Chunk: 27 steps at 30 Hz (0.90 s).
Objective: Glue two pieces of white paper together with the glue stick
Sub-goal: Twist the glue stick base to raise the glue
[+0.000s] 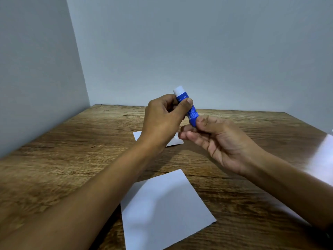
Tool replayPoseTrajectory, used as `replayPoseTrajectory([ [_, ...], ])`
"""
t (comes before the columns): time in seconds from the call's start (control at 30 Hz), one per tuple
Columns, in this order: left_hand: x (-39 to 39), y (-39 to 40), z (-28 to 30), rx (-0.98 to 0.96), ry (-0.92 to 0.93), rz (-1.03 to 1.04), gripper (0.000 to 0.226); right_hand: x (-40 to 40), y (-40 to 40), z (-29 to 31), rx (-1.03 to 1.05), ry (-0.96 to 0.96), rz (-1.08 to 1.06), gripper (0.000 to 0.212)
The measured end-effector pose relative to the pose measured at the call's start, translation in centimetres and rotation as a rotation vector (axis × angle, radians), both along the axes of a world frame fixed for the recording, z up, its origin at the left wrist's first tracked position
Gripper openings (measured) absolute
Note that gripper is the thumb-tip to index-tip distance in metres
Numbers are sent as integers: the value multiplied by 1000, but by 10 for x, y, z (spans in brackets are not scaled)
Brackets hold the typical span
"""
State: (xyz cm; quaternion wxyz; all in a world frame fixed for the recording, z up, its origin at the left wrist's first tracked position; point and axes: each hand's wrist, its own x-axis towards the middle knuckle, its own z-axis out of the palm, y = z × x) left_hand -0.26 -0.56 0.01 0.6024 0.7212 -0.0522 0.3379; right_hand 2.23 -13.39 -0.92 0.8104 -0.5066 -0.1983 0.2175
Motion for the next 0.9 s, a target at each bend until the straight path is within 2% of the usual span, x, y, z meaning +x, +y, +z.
replayPoseTrajectory([
  [0.1, 0, 0, 1, -12, 6, 4, 21, 0, 1, -1, -23, 7, 27, 26],
  [0.2, 0, 1, 1, -14, 12, 14, 21, -2, 3, -2, -18, -14, 21, 31],
  [0.33, 0, 0, 1, -7, -7, 7, 26, 1, 0, -1, -51, -69, -3, 11],
  [0.47, 0, 1, 1, -29, -2, -7, 20, 1, 0, 0, -71, -44, 38, 34],
  [0.6, 0, 2, 1, -27, 4, 3, 21, 0, 3, -3, -55, -77, 25, 30],
  [0.7, 0, 0, 0, -9, 8, 3, 24, 1, 1, -3, -61, -101, -12, 11],
  [0.83, 0, -1, -1, 4, 11, -9, 23, 2, -1, -1, -62, -41, 23, 27],
  [0.9, 0, 0, -1, 0, 16, -7, 23, 1, 0, -2, -70, -39, 31, 28],
])
